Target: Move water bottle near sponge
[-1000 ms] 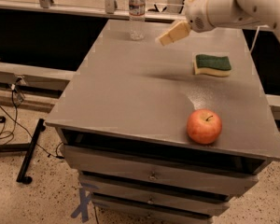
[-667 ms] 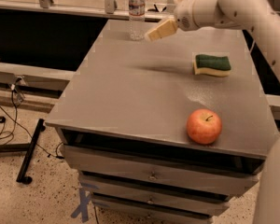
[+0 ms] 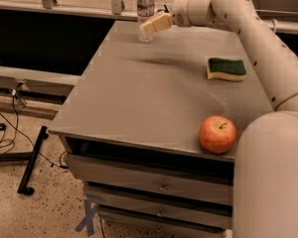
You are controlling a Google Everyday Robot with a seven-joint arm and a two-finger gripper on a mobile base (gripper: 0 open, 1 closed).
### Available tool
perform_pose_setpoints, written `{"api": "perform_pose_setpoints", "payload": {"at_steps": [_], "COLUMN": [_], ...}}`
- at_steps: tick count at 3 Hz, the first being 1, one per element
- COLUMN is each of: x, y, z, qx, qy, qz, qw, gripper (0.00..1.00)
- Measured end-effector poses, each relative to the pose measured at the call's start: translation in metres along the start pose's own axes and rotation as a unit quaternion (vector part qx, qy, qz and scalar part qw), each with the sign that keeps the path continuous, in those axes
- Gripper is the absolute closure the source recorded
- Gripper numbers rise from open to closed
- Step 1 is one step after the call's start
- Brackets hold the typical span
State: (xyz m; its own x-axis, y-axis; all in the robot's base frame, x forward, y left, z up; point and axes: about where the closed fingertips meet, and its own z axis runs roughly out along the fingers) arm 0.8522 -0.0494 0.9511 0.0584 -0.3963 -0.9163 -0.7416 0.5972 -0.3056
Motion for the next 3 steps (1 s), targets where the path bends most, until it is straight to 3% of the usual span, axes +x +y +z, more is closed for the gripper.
{"api": "perform_pose_setpoints", "payload": {"at_steps": [3], "x": [0.0], "y": [-0.01], "z": [0.06], "qx": [0.012], "qy": [-0.016], "qz": [0.019], "qw": [0.9996], "gripper": [0.0]}}
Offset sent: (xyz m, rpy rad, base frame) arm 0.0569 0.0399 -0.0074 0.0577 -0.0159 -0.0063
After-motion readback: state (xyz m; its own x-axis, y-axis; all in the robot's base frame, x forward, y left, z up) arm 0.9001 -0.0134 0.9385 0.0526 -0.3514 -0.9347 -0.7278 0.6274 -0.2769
